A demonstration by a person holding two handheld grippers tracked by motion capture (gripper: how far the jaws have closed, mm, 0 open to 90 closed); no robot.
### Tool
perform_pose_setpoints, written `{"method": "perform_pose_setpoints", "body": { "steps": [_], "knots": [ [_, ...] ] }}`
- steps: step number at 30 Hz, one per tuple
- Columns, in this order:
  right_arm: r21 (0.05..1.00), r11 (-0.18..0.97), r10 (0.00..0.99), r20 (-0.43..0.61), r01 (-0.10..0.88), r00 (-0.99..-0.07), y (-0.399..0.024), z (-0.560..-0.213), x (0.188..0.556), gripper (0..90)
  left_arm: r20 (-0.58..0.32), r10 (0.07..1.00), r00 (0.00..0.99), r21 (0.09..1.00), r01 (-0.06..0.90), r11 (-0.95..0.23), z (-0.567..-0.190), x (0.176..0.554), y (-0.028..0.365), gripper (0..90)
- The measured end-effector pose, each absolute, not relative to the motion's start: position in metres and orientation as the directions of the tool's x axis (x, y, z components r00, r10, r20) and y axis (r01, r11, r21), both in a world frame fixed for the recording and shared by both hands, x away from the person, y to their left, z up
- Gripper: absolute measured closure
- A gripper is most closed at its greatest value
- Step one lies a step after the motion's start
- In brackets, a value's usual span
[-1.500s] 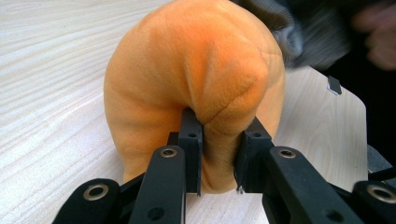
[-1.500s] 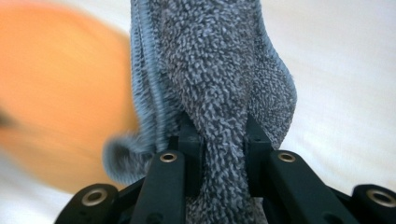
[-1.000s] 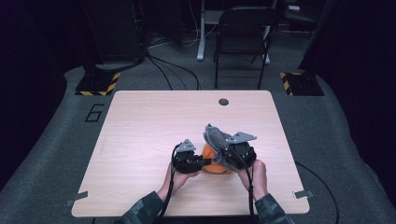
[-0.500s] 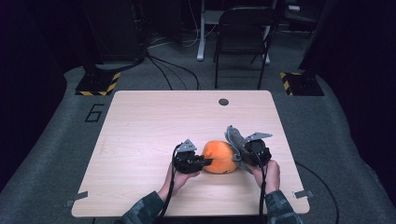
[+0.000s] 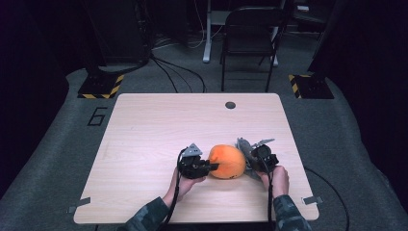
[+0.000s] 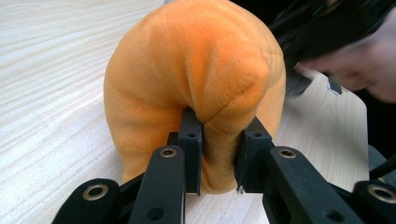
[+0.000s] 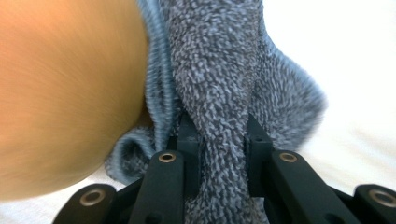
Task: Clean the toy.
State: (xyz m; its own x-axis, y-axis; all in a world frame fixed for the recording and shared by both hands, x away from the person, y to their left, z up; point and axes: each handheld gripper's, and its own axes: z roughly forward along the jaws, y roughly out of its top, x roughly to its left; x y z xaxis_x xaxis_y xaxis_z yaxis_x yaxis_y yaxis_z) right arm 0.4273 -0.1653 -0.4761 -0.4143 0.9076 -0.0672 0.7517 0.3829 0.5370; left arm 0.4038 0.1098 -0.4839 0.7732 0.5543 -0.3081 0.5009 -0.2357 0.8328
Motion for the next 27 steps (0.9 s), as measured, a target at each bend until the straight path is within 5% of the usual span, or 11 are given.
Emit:
{"method": "perform_pose_setpoints", "body": {
  "steps": [7,16,27],
  "knots": [
    [0.708,0.346,0.882,-0.021,0.616,-0.471,-0.153,-0.401,0.393,74.9,-0.314,0.559,0.768,0.830,0.508,-0.231,-0.484,0.404,0.110,74.3],
    [0.647,0.448,0.846,-0.083,0.618,-0.527,-0.125,-0.426,0.395,77.0,-0.295,0.551,0.780,0.834,0.492,-0.251,-0.485,0.406,0.107,69.6],
    [0.645,0.442,0.852,-0.084,0.623,-0.517,-0.132,-0.433,0.398,77.3,-0.265,0.522,0.811,0.857,0.446,-0.258,-0.476,0.412,0.116,33.3]
  ]
}}
